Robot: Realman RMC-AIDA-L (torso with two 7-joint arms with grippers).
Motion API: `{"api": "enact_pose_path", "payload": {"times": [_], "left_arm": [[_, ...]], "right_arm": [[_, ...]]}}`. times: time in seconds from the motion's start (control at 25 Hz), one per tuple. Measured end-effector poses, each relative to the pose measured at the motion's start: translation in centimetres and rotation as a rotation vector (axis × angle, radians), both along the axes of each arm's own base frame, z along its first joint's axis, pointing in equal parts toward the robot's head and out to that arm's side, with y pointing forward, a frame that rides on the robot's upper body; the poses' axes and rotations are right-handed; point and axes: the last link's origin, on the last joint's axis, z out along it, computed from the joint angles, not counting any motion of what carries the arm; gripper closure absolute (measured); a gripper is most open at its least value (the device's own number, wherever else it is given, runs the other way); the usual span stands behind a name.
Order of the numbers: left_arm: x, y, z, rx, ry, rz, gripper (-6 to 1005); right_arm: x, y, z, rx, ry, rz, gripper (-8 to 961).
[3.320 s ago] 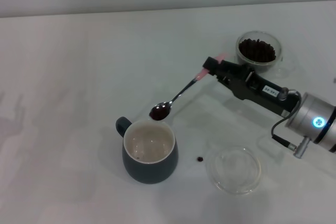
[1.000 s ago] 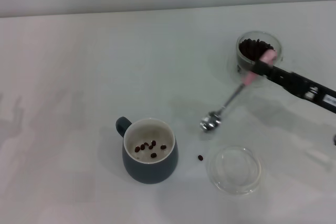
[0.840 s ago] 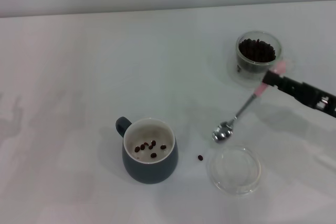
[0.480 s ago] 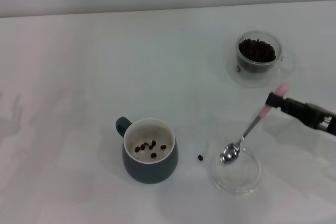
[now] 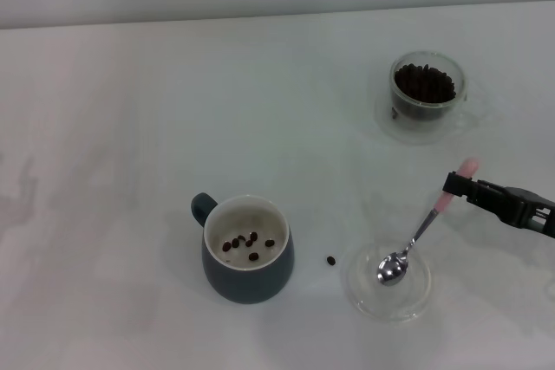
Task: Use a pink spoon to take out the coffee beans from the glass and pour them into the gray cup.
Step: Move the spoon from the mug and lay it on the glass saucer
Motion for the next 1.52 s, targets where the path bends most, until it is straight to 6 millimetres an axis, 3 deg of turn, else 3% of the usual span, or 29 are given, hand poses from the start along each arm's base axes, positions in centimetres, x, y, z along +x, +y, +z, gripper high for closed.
{"api": "enact_pose_path", "payload": {"times": [1.52], "left_arm": [[0.3, 0.5, 0.1, 0.008, 0.012, -0.015, 591]], "right_arm": [[0.8, 0.0, -1.7, -0.064, -0.017, -0.096, 701]]}}
